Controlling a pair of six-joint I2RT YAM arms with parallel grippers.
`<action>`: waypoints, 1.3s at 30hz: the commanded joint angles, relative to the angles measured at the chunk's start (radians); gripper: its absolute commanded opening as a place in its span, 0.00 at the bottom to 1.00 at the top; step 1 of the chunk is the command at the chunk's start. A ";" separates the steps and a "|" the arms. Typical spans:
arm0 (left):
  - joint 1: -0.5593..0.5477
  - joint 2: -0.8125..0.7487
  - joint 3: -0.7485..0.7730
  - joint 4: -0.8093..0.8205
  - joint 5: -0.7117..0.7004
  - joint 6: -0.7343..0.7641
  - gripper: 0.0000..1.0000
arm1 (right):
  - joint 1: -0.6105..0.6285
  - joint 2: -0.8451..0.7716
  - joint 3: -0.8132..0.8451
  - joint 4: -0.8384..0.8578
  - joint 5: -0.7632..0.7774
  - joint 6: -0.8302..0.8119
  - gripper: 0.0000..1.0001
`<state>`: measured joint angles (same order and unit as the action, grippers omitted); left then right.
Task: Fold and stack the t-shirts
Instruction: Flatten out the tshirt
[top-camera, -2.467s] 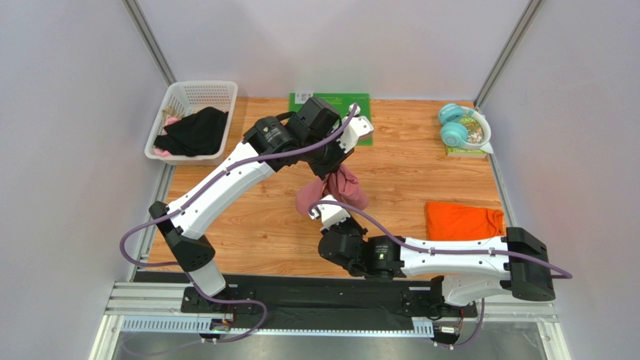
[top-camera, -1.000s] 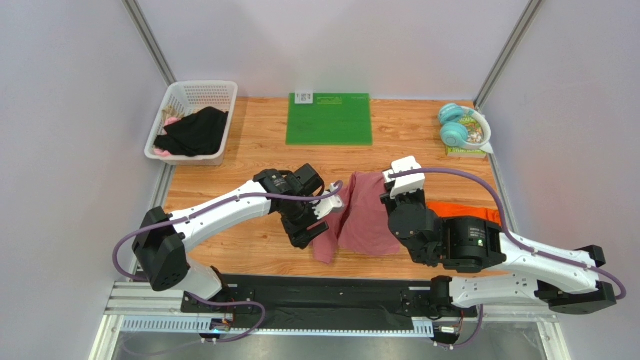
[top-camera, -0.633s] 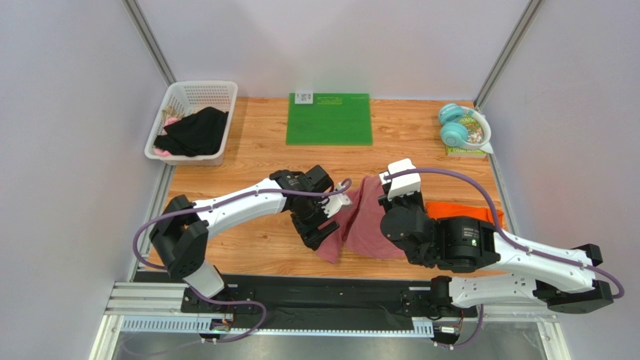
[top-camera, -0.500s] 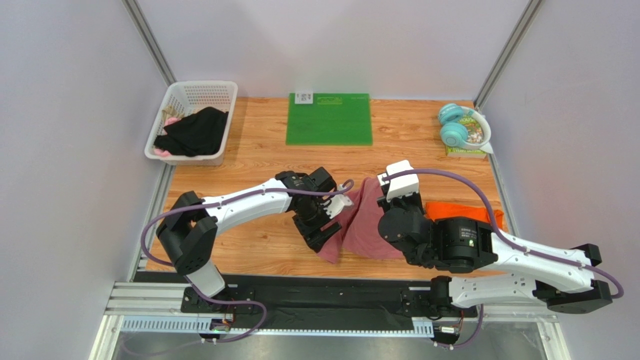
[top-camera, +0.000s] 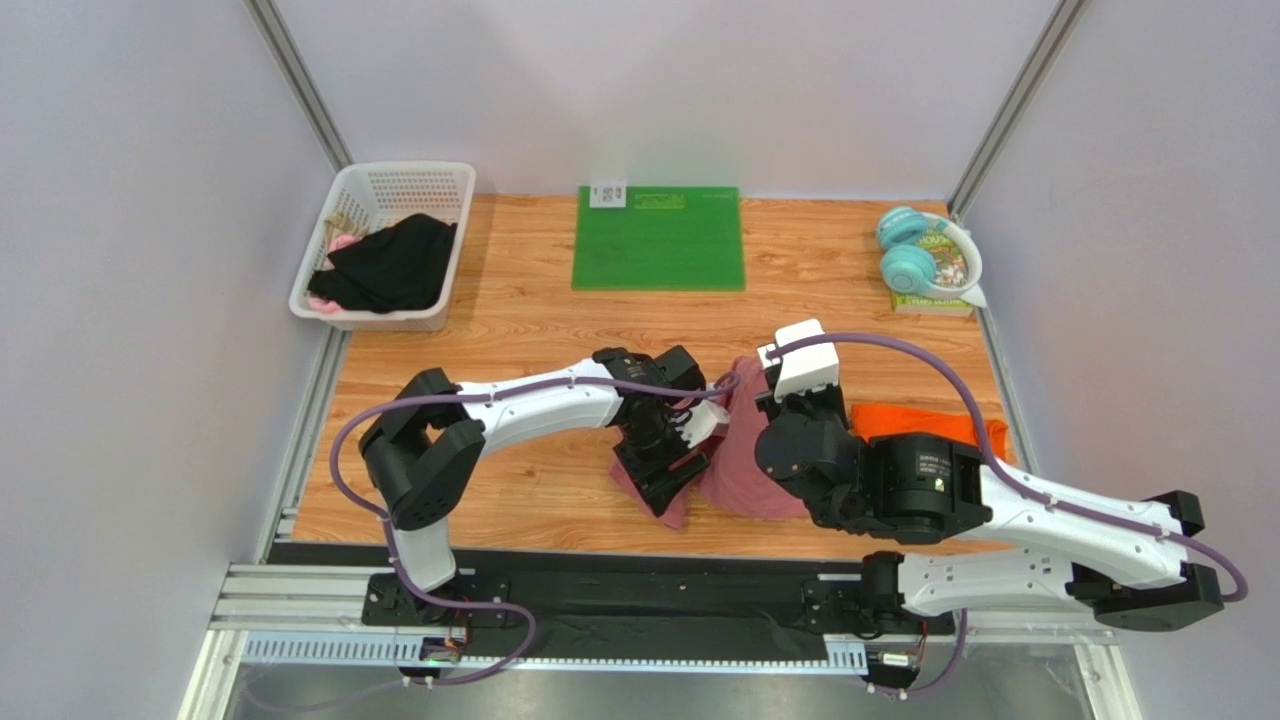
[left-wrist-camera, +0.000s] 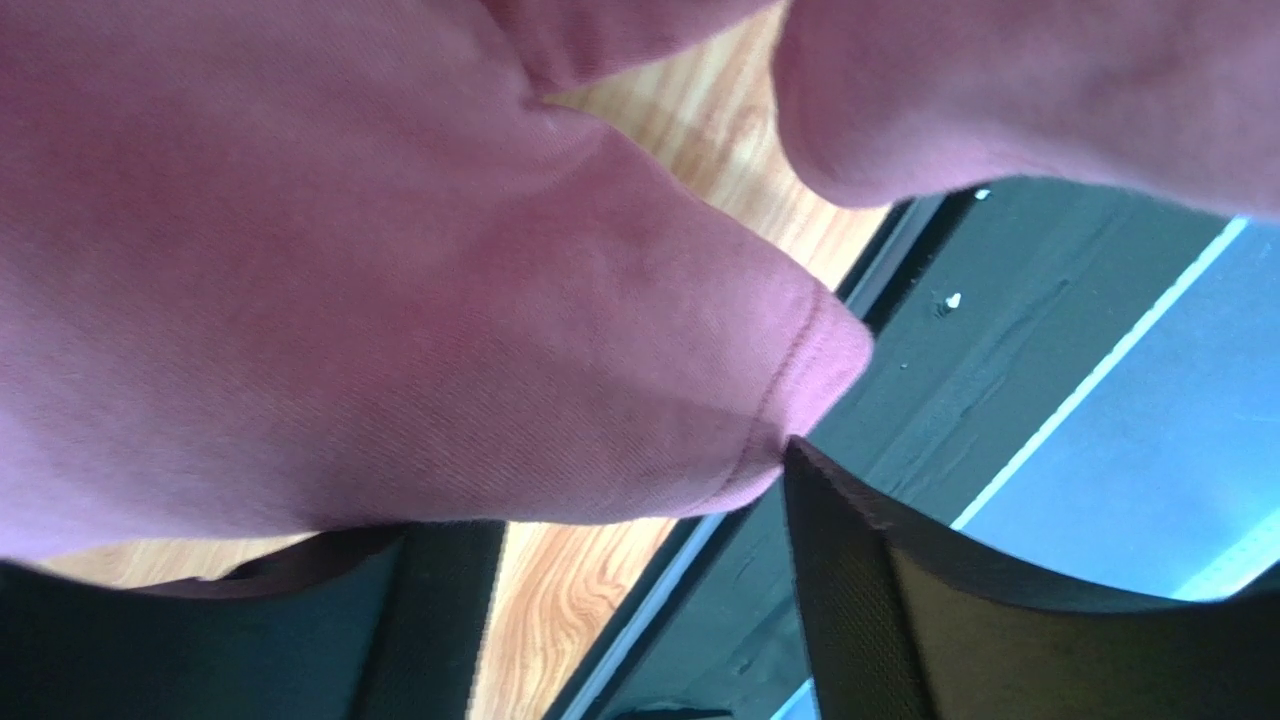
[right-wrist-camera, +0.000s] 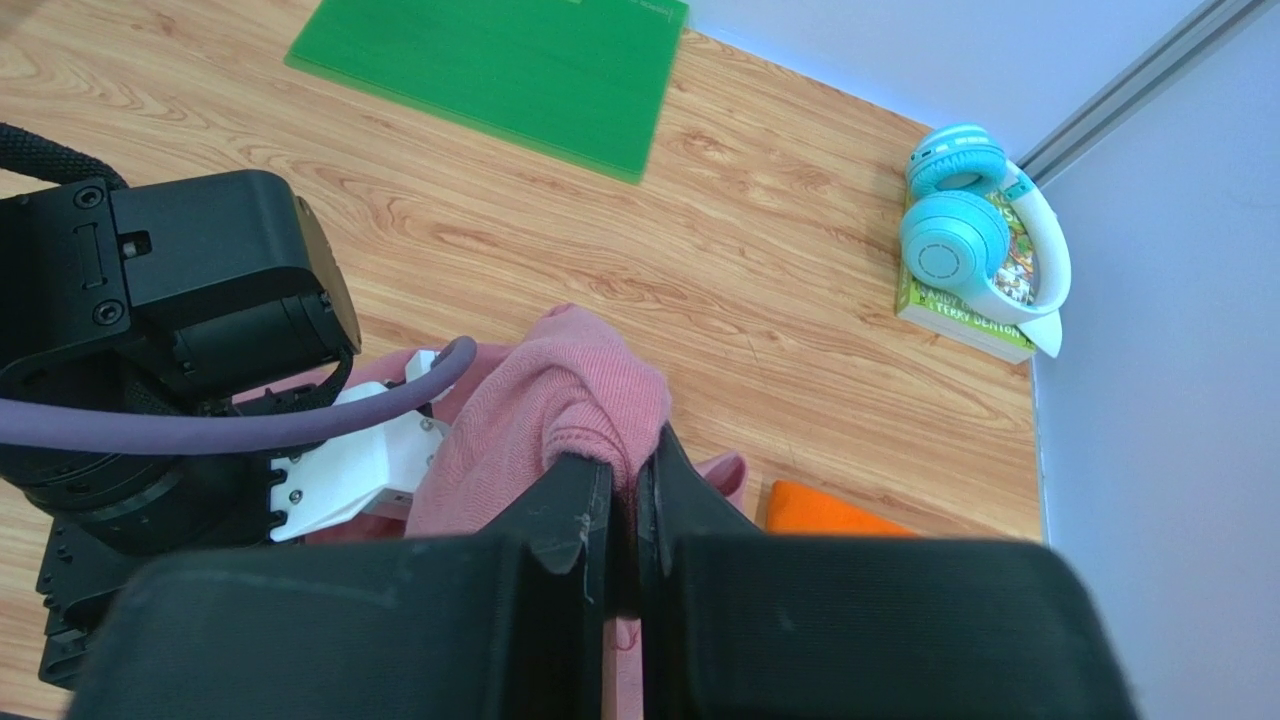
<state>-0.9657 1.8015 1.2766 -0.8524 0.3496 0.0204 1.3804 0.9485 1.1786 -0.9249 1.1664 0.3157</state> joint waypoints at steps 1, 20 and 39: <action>-0.015 0.007 0.003 0.001 0.038 -0.016 0.65 | -0.015 -0.010 0.000 0.037 0.009 0.017 0.00; 0.315 -0.342 0.467 -0.324 -0.207 0.236 0.00 | -0.078 -0.120 0.094 0.066 0.030 -0.125 0.00; 0.323 -0.751 0.347 -0.813 -0.204 0.411 0.00 | -0.076 -0.137 0.349 -0.606 -0.212 0.462 0.00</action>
<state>-0.6418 1.0767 1.7077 -1.3289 0.1108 0.3801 1.3056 0.7826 1.5093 -1.3090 1.0008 0.5850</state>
